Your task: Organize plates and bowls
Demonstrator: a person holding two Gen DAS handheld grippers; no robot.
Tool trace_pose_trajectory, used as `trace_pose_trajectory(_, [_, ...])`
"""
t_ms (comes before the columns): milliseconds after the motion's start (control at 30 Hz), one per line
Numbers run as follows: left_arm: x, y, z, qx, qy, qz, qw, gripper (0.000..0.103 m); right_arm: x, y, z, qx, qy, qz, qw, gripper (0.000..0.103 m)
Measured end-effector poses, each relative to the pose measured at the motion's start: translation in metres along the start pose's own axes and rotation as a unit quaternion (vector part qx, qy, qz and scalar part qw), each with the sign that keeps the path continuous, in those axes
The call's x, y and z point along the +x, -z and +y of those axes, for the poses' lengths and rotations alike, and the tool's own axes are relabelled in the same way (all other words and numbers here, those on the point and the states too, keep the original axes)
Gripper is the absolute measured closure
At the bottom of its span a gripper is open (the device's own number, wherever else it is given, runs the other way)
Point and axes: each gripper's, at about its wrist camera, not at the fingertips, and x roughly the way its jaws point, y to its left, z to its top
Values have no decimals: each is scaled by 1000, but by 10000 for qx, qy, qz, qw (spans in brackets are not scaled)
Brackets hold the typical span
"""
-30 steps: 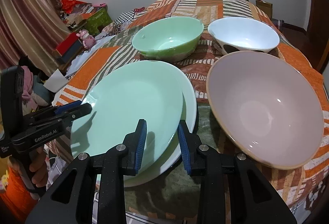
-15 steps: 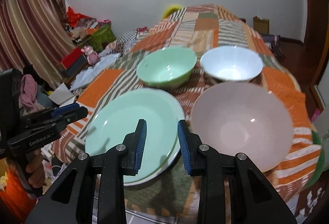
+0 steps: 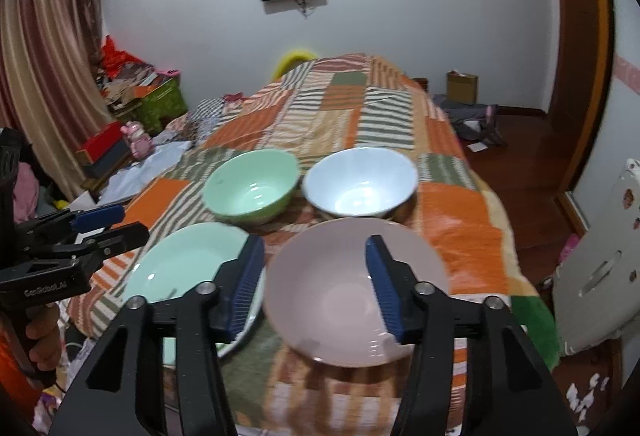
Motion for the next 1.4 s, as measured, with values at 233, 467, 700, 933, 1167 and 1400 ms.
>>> trace_pose_trajectory(233, [27,-10,-25,185,95,208,9996,35,2,3,-28,185,214,30,9996,35])
trace_pose_trajectory(467, [59,-12,-43,308,193,540,9979,35,17,14,-48,397,295,276,9984,35])
trace_pose_trajectory(700, [92,-9,-54,352,315,844,9953,35,34,28,-63,646,259,536,9961,35])
trace_pose_trajectory(933, [118,-7,-66,415,450,1068,9924,49,42,39,-76,922,101,721,9931,41])
trace_pose_trajectory(1167, [135,-6,-73,412,646,1266,9890,68,46,41,-81,1069,-71,804,9910,61])
trace_pose_trajectory(1400, [144,-4,-78,391,764,1394,9865,75,50,45,-80,1088,-239,908,9896,73])
